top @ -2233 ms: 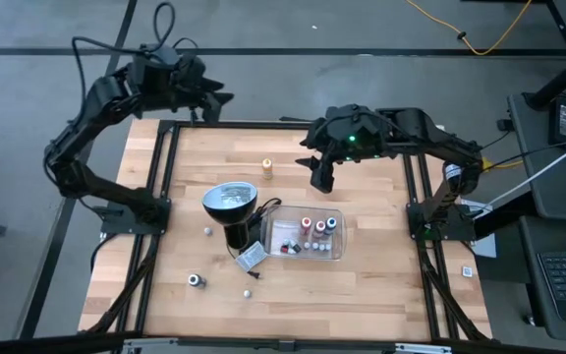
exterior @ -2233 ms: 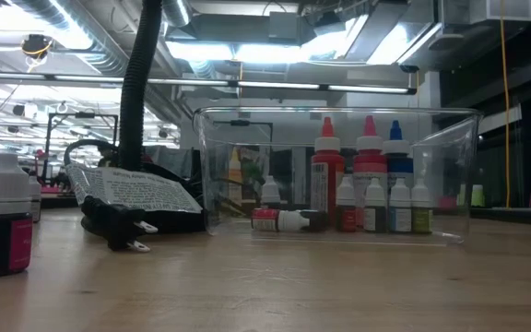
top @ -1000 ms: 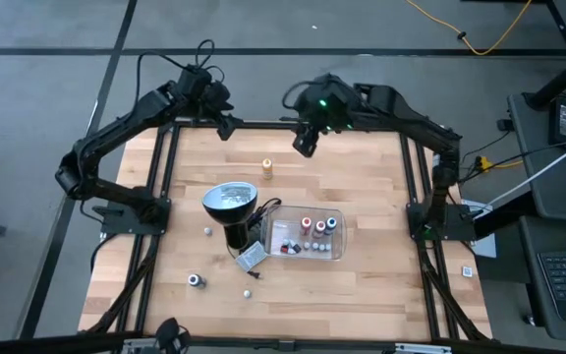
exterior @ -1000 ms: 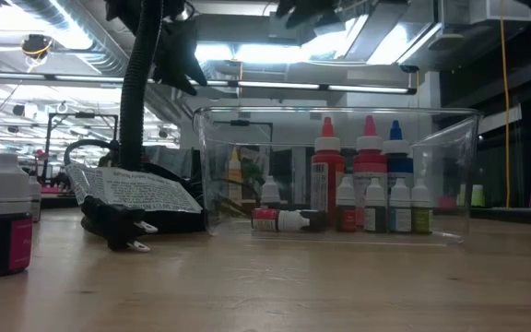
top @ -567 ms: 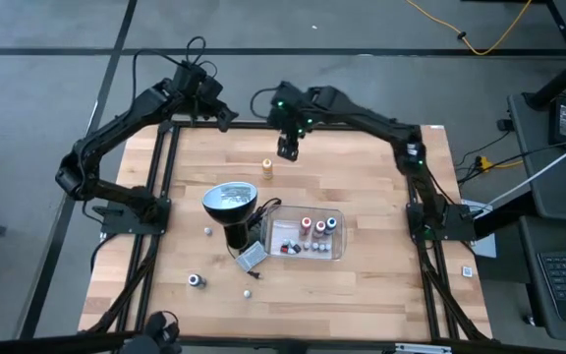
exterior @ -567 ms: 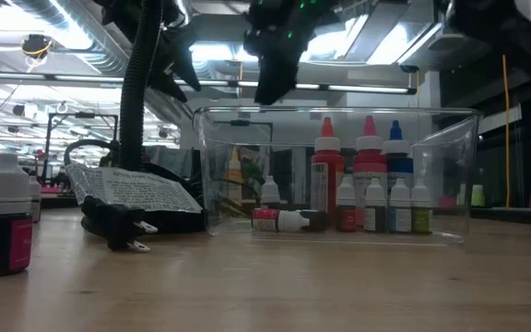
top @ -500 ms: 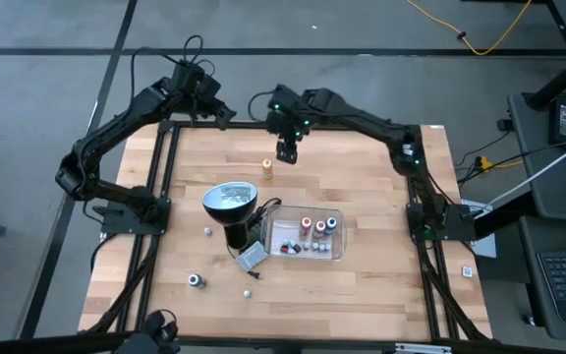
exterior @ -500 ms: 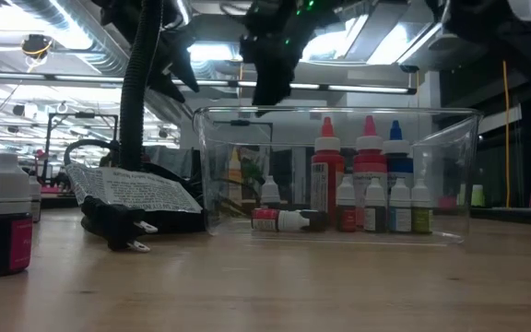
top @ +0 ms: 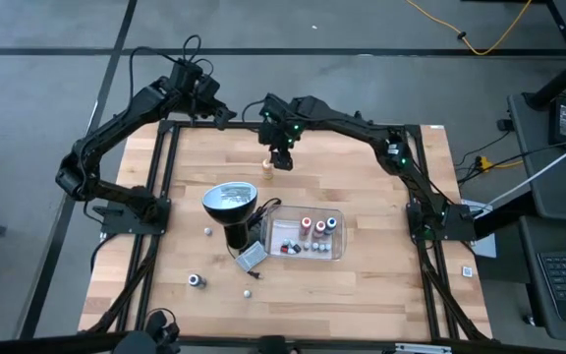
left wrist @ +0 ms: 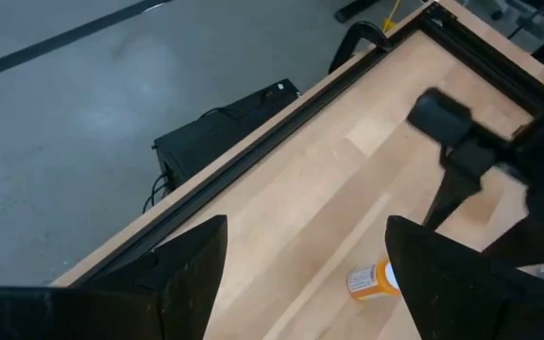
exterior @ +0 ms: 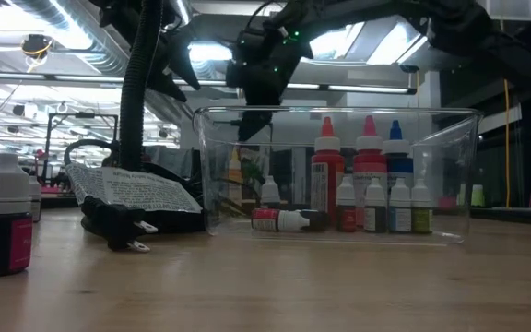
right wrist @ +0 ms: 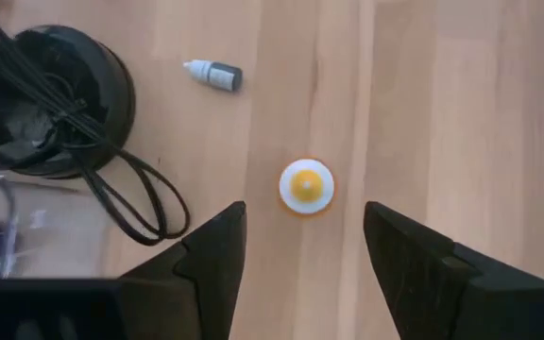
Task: Pick & Place food coloring
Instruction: Put the big yellow food coloring bottle into the transparent bin
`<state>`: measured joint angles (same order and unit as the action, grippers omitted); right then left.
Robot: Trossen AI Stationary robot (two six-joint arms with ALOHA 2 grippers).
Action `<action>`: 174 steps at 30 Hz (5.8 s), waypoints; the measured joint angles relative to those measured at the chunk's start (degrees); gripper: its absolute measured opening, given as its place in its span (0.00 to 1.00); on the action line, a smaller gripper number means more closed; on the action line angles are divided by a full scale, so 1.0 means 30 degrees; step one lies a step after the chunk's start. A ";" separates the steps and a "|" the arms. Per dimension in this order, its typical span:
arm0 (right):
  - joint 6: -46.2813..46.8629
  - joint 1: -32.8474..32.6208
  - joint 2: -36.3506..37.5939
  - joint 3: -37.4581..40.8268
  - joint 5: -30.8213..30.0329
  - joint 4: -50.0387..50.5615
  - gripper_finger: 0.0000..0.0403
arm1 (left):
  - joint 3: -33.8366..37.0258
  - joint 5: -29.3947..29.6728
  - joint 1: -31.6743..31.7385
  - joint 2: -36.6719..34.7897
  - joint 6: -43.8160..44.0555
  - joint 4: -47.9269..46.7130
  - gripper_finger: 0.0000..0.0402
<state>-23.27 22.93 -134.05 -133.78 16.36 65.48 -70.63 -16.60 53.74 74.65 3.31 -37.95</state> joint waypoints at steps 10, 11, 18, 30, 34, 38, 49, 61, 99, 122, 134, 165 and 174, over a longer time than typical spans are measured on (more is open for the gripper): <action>-0.0819 -0.0212 -0.1116 0.0000 -0.0783 -0.0643 0.53 | 0.0007 -0.0583 0.0000 0.0000 0.0000 -0.0013 0.70; -0.0787 -0.0230 -0.1140 0.0000 -0.0548 -0.0587 0.53 | 0.0007 -0.0583 0.0000 0.0000 0.0000 -0.0016 0.70; -0.0761 -0.0468 -0.1167 0.0000 -0.0565 -0.0864 0.53 | 0.0007 -0.0583 0.0000 0.0000 0.0000 -0.0016 0.70; -0.0433 -0.0596 -0.2081 0.0000 -0.1478 -0.1878 0.53 | 0.0007 -0.0590 0.0000 0.0000 -0.0002 -0.0155 0.70; -0.0402 -0.0629 -0.2165 0.0000 -0.1437 -0.1868 0.53 | 0.0015 -0.0678 0.0000 0.0007 -0.0089 -0.0411 0.70; -0.0333 -0.0632 -0.2187 0.0000 -0.1443 -0.1713 0.50 | 0.0022 -0.0685 0.0000 0.0007 -0.0197 -0.0446 0.70; 0.0360 -0.0640 -0.2179 -0.0015 -0.1336 -0.1023 0.30 | 0.0022 -0.0670 0.0000 0.0007 -0.0350 -0.0446 0.70; 0.2543 -0.0818 0.1168 -0.0061 -0.1272 0.1398 0.30 | 0.0022 -0.0676 0.0000 0.0007 -0.0363 -0.0439 0.70; 0.9104 -0.8131 0.5289 0.4807 -0.4602 0.2651 0.30 | 0.0022 -0.0712 -0.0002 0.0007 -0.0364 -0.0273 0.70; 0.9326 -0.8319 0.5630 0.7570 -0.5082 -0.0731 0.30 | 0.0022 -0.0714 -0.0007 0.0007 -0.0364 -0.0302 0.70; 1.1981 -0.8332 0.6038 0.7562 -0.6366 0.0119 0.30 | 0.0015 -0.0707 -0.0007 0.0007 -0.0364 -0.0294 0.70; 1.6849 -0.8690 0.9273 1.6207 -0.6580 -0.7202 0.30 | 0.0000 -0.0656 -0.0001 0.0007 -0.0484 -0.0104 0.70; 1.6756 -0.8595 0.9251 1.7486 -0.6574 -0.8499 0.30 | 0.0000 -0.0651 -0.0007 0.0007 -0.0512 0.0112 0.70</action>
<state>26.99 -2.85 -106.30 -81.32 -3.36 39.98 -70.63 -18.55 53.71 74.67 1.77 -37.61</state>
